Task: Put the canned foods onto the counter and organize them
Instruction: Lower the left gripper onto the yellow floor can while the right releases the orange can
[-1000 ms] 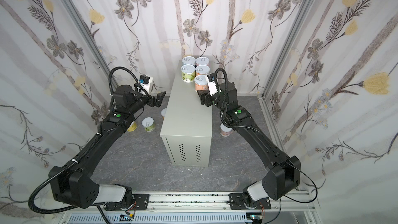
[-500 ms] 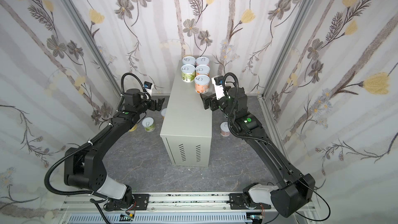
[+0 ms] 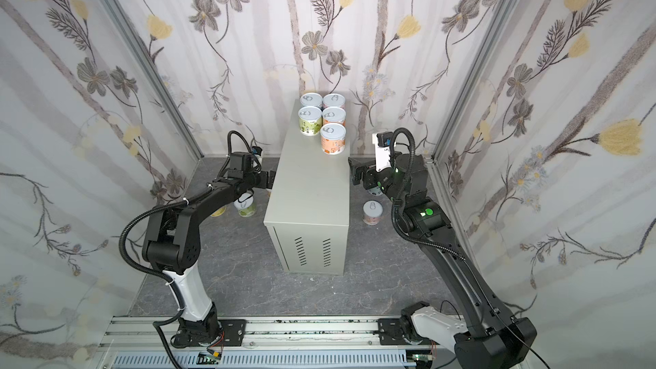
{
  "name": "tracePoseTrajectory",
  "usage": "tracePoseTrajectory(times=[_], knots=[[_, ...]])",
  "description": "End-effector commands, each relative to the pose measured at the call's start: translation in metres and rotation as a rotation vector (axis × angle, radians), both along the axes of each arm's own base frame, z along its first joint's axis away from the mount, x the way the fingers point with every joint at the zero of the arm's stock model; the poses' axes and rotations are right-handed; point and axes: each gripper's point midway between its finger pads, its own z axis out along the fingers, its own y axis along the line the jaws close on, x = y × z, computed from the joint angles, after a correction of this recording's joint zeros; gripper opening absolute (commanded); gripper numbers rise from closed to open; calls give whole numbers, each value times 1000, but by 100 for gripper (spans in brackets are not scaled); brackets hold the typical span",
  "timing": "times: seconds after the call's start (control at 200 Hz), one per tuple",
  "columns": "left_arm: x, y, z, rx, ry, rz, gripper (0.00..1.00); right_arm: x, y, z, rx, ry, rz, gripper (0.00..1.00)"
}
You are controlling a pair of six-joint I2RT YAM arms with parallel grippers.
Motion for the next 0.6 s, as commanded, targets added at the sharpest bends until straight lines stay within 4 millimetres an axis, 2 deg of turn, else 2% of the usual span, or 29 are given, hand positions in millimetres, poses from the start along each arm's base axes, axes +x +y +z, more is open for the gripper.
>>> tracePoseTrajectory(times=[0.0,0.255,0.42,0.595], knots=[[3,-4,-12,-10,42,20,100,0,-6,0,27,9,-18,100],[1,-16,-47,29,120,3,100,8,-12,-14,12,43,-39,100],[-4,-19,-68,65,158,4,100,14,-10,-20,3,56,-26,100],[-3,-24,-77,69,174,-3,100,17,-10,-27,-9,69,-25,99]])
